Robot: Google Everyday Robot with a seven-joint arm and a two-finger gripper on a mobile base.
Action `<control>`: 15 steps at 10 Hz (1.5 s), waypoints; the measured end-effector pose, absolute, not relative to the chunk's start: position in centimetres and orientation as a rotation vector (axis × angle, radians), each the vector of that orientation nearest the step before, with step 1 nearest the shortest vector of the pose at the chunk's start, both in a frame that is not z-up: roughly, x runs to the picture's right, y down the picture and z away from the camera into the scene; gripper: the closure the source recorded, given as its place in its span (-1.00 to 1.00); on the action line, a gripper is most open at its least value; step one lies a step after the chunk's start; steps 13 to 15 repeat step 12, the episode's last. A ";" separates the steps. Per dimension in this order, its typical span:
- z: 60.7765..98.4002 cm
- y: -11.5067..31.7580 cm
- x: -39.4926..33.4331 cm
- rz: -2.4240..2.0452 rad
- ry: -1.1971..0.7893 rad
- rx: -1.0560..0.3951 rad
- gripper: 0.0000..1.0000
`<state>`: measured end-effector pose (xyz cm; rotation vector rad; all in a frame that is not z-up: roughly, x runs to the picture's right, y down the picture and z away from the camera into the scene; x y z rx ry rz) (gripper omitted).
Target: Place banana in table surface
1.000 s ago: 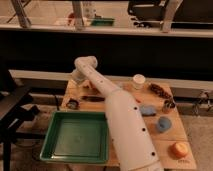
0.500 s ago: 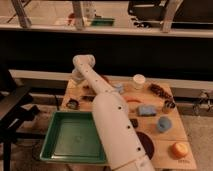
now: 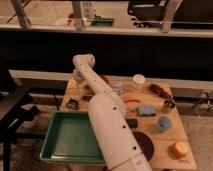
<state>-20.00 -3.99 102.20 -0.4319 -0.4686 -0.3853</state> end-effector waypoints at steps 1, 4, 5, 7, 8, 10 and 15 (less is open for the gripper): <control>102.3 -4.1 -19.9 -0.381 -0.458 -0.429 -0.60; 103.1 -4.1 -19.4 -0.369 -0.438 -0.427 -0.60; 103.4 -3.9 -19.4 -0.367 -0.433 -0.429 -0.60; 104.1 -3.4 -19.5 -0.376 -0.428 -0.435 -0.60; 104.2 -3.3 -19.5 -0.380 -0.429 -0.437 -0.60; 104.4 -3.3 -19.6 -0.388 -0.433 -0.434 -0.60; 104.4 -3.2 -19.7 -0.398 -0.443 -0.435 -0.60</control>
